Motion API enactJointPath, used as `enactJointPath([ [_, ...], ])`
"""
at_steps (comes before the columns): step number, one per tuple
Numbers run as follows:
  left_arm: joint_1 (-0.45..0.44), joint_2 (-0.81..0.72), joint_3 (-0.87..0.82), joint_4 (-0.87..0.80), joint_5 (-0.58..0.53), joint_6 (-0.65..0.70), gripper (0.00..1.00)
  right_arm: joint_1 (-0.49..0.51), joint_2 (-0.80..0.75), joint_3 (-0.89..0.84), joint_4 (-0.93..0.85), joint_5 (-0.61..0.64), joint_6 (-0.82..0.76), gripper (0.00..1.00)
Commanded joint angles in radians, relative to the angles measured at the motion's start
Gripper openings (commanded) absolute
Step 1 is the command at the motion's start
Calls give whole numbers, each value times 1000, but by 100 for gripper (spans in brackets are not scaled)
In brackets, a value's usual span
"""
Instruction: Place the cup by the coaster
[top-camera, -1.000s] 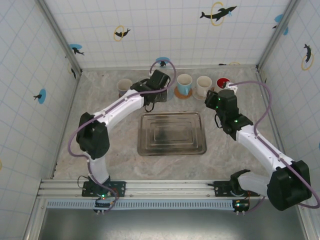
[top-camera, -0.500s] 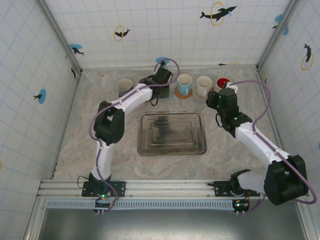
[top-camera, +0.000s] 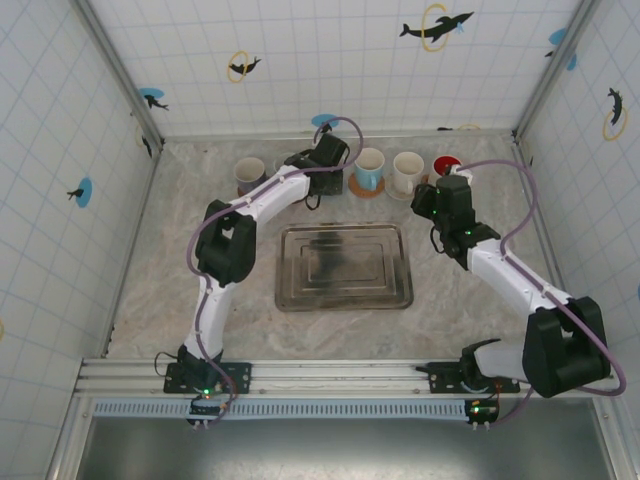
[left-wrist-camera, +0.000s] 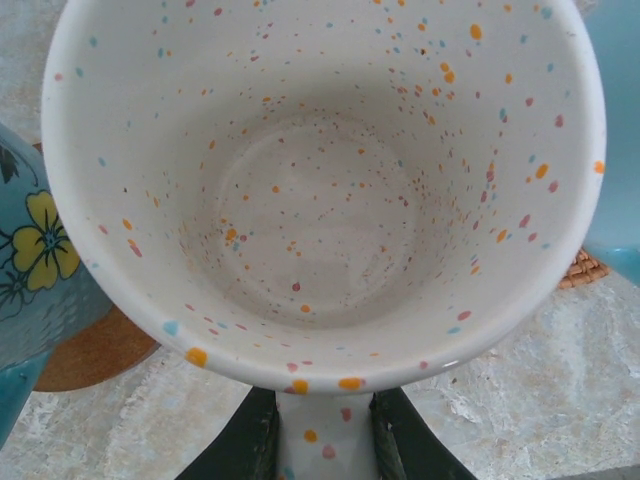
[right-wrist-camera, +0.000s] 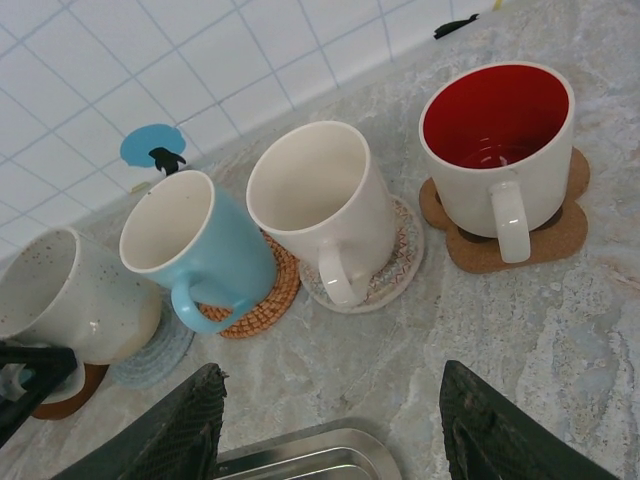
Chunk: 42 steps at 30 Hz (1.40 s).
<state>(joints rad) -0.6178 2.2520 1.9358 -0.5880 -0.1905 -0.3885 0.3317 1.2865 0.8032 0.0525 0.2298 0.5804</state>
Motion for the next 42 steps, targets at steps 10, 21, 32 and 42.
enactJointPath([
  [10, 16, 31, 71, 30, -24, 23, 0, -11, 26, 55, 40, -20, 2, 59],
  [21, 20, 43, 82, 12, -8, 24, 0, -11, 36, 67, 26, -30, 4, 59],
  [32, 20, 5, 45, 13, 13, 36, 36, -11, 30, 64, 23, -29, 3, 59],
  [42, 18, -127, -66, 75, 46, 44, 51, -12, 27, 68, 18, -39, 8, 59],
])
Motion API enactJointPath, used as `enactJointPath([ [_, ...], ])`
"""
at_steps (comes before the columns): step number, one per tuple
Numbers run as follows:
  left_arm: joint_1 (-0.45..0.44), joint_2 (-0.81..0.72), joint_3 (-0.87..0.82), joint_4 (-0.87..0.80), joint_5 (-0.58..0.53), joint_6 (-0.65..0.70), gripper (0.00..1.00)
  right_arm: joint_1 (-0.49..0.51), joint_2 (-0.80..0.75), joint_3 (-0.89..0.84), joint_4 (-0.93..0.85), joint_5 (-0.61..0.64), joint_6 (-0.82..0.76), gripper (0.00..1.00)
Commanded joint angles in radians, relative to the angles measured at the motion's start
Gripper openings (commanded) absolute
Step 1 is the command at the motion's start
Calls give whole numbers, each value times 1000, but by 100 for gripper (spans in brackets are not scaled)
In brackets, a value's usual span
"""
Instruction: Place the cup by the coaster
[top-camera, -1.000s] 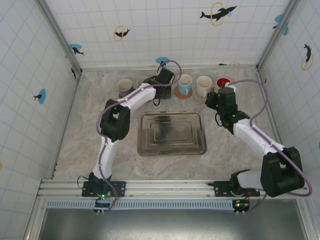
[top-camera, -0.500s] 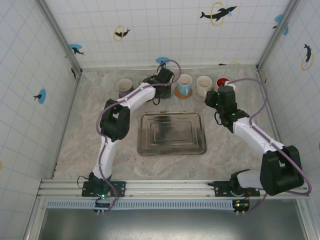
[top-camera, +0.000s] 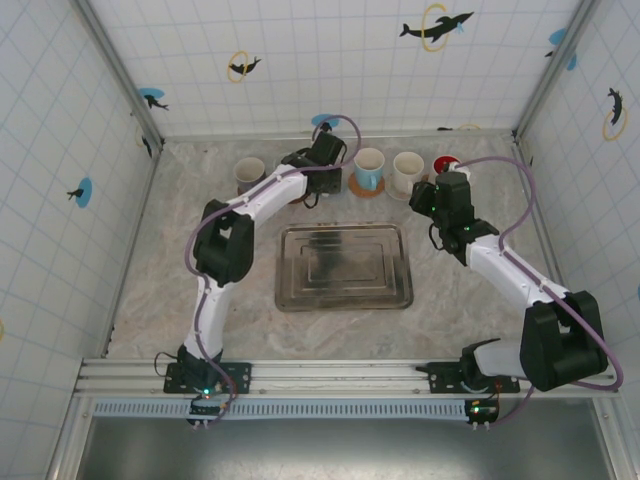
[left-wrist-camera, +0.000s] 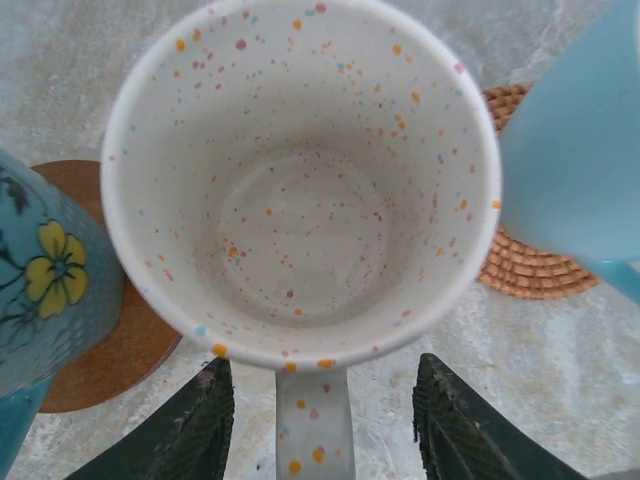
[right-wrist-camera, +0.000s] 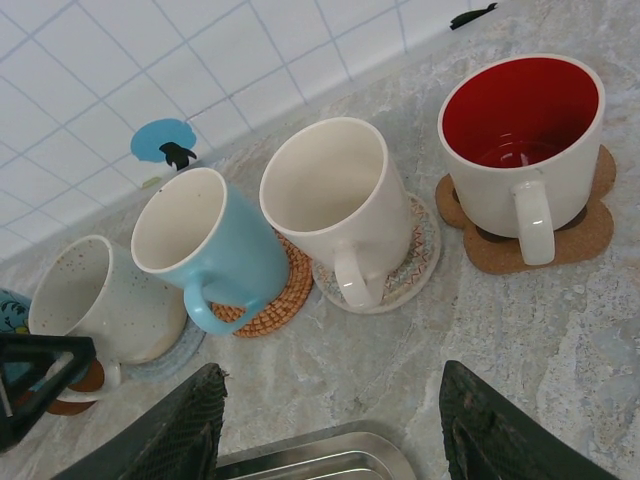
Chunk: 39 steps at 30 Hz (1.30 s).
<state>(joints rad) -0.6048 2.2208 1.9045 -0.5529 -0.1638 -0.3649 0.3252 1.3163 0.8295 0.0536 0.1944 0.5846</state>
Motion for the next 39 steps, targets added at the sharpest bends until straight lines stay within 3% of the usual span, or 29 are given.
enactJointPath([
  [1, 6, -122, -57, 56, 24, 20, 51, -4, -3, 43, 15, -4, 4, 60],
  [6, 4, -274, -186, 136, 26, 29, 54, -5, -14, 44, 5, -4, 3, 65],
  [12, -4, -506, -397, 272, 14, 29, 66, -6, -33, 43, -25, 3, -7, 73],
  [17, -4, -722, -576, 328, -42, 51, 78, -16, -74, 38, -77, 18, -30, 88],
  [19, -4, -824, -681, 389, -77, 57, 86, -27, -96, 34, -108, 24, -43, 99],
  [21, -3, -913, -785, 433, -135, 67, 97, -44, -121, 28, -131, 21, -53, 99],
  [29, 9, -1190, -1071, 509, -452, 139, 97, -131, -303, -81, -93, 23, -185, 99],
  [34, 70, -1362, -1315, 711, -462, 200, 97, -154, -403, -160, -74, 53, -338, 99],
  [39, 197, -1491, -1509, 828, -414, 253, 97, -209, -432, -277, 48, 38, -428, 99],
])
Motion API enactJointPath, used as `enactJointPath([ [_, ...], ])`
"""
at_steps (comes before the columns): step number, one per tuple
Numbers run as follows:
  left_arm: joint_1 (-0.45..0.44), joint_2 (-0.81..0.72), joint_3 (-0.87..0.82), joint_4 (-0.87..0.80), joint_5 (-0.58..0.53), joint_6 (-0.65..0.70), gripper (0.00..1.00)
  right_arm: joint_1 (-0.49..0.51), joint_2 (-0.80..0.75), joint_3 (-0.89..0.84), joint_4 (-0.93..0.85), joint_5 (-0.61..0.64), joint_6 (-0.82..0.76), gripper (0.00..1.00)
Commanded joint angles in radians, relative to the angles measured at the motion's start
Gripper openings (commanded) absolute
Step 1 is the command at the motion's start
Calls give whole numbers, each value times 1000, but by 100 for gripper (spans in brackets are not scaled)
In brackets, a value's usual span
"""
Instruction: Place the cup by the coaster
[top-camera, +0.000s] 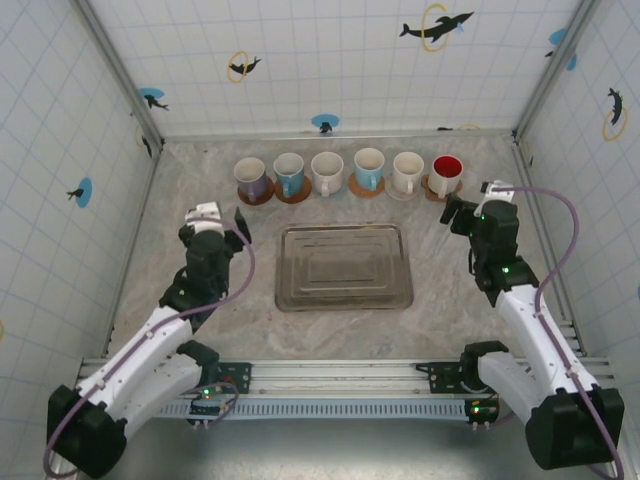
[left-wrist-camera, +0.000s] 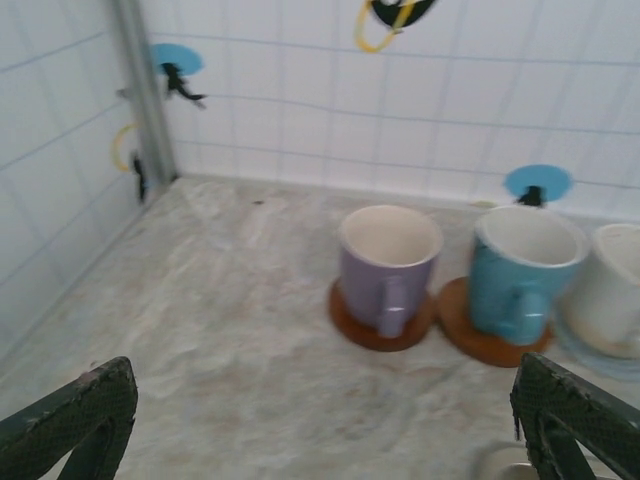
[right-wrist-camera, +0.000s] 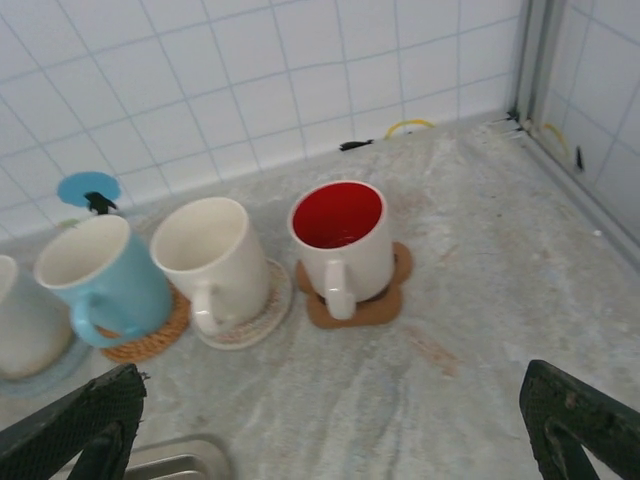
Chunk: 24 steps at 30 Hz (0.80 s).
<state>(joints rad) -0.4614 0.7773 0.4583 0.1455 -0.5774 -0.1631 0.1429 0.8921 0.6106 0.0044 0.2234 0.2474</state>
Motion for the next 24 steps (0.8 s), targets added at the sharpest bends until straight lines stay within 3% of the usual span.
enactJointPath([
  [1, 73, -66, -98, 157, 4, 60, 97, -44, 1, -79, 129, 2, -97, 99],
  [5, 149, -95, -240, 366, 11, 101, 97, -104, 66, -138, 265, -22, -107, 99],
  [12, 354, 37, -327, 594, 217, 86, 97, -141, 195, -174, 410, -32, -169, 99],
  [18, 377, 214, -346, 790, 321, 152, 97, -162, 269, -283, 676, -53, -204, 99],
  [24, 446, 447, -353, 1013, 454, 145, 97, -181, 378, -278, 766, -93, -196, 99],
])
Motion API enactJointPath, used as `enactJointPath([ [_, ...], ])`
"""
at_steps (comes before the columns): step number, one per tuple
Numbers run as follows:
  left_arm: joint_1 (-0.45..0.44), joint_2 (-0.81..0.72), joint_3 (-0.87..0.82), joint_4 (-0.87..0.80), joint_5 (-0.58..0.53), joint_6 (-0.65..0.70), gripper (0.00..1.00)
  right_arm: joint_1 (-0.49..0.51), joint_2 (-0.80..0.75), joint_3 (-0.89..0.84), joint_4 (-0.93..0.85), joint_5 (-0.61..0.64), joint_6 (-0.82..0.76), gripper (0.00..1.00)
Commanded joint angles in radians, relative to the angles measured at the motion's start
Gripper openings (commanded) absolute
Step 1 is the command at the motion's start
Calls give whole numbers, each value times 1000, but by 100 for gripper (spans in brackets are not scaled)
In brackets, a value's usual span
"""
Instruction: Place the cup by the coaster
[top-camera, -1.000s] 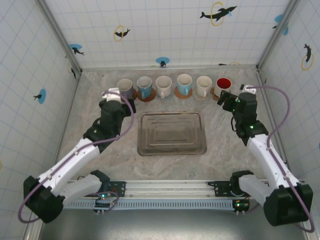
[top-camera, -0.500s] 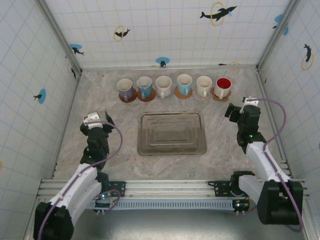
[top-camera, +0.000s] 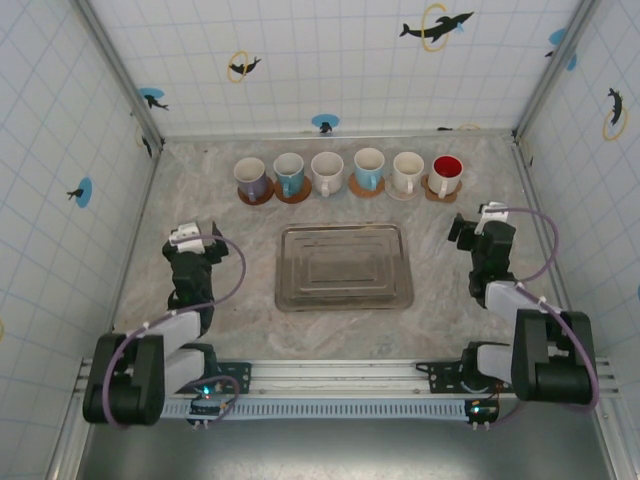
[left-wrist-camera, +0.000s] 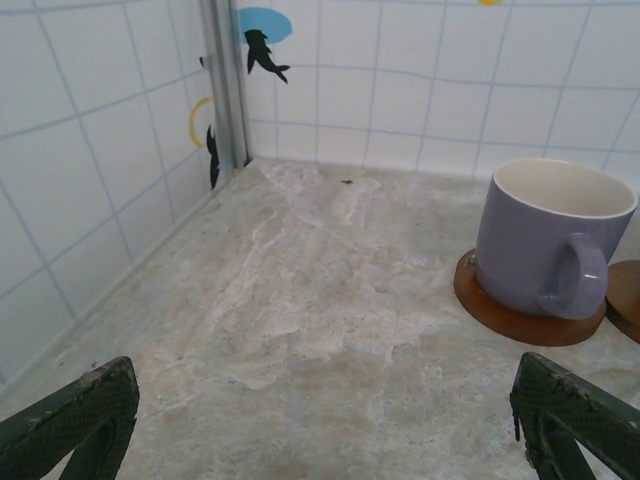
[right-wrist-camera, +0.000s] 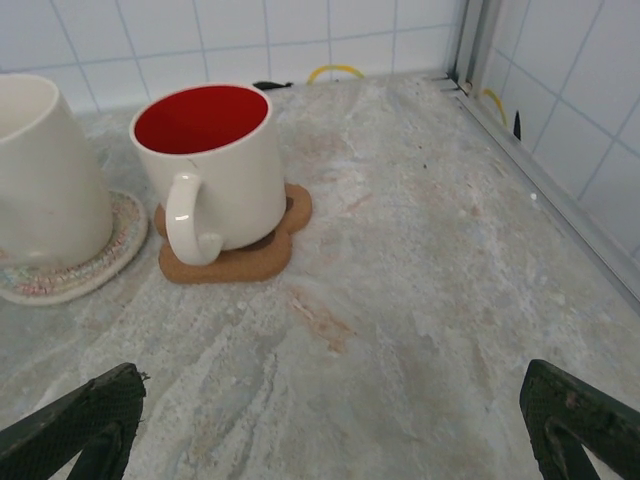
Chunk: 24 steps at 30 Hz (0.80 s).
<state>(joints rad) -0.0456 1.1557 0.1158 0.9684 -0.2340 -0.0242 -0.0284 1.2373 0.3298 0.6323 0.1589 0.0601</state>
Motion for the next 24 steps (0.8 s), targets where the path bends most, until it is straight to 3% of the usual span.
enactJointPath([
  [1, 40, 107, -10, 241, 143, -4, 97, -11, 51, 3, 154, -35, -4, 99],
  [3, 44, 128, 9, 230, 183, 19, 97, -13, 84, 1, 200, -61, 0, 99],
  [5, 49, 164, -3, 285, 212, 28, 97, -13, 90, 12, 191, -102, -1, 99],
  [8, 58, 247, -17, 402, 251, 41, 97, -11, 151, -27, 339, -123, 16, 99],
  [13, 64, 363, 0, 500, 303, 50, 97, 0, 237, -40, 433, -138, -8, 99],
  [17, 69, 348, 69, 338, 330, 64, 97, 5, 241, -44, 441, -132, -11, 99],
  [19, 69, 358, 136, 225, 290, 53, 97, 3, 241, -41, 438, -131, -10, 99],
  [22, 67, 360, 134, 230, 278, 55, 97, 8, 243, -40, 437, -114, -7, 99],
  [24, 67, 359, 134, 223, 278, 56, 98, 23, 238, -31, 409, -30, 6, 99],
])
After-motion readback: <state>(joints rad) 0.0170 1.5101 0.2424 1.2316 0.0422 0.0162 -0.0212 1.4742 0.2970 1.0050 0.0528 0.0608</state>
